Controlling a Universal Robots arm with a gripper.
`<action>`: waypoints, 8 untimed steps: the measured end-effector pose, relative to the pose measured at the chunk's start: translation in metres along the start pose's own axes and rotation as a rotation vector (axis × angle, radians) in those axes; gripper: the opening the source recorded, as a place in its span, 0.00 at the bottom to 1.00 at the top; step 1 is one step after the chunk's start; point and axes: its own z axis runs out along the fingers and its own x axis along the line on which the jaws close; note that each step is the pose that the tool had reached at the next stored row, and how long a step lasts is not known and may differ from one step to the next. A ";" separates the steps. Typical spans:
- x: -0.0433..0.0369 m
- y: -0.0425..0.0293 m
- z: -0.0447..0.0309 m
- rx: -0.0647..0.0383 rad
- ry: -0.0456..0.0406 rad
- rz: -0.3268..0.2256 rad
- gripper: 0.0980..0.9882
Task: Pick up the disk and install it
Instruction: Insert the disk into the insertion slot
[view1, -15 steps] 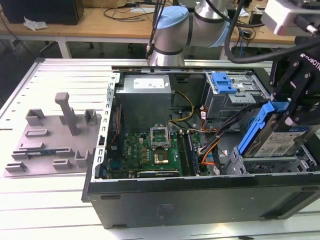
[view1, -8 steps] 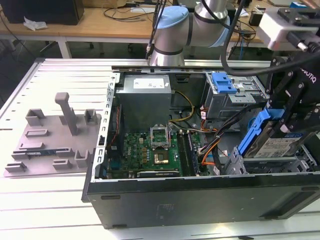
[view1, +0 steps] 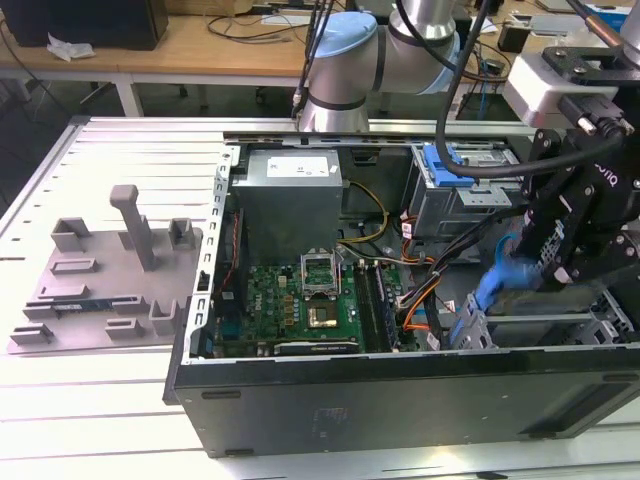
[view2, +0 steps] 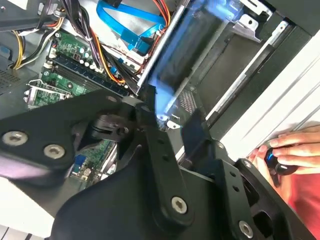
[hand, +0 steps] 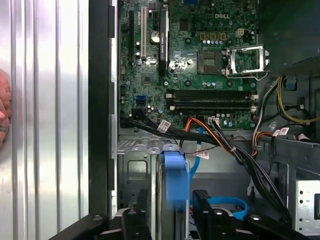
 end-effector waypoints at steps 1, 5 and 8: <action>0.0000 0.0000 0.0001 0.000 0.0000 0.000 0.46; 0.0000 0.0002 0.0000 0.000 0.0000 0.000 0.46; 0.0000 0.0004 0.0001 0.000 -0.0001 0.000 0.46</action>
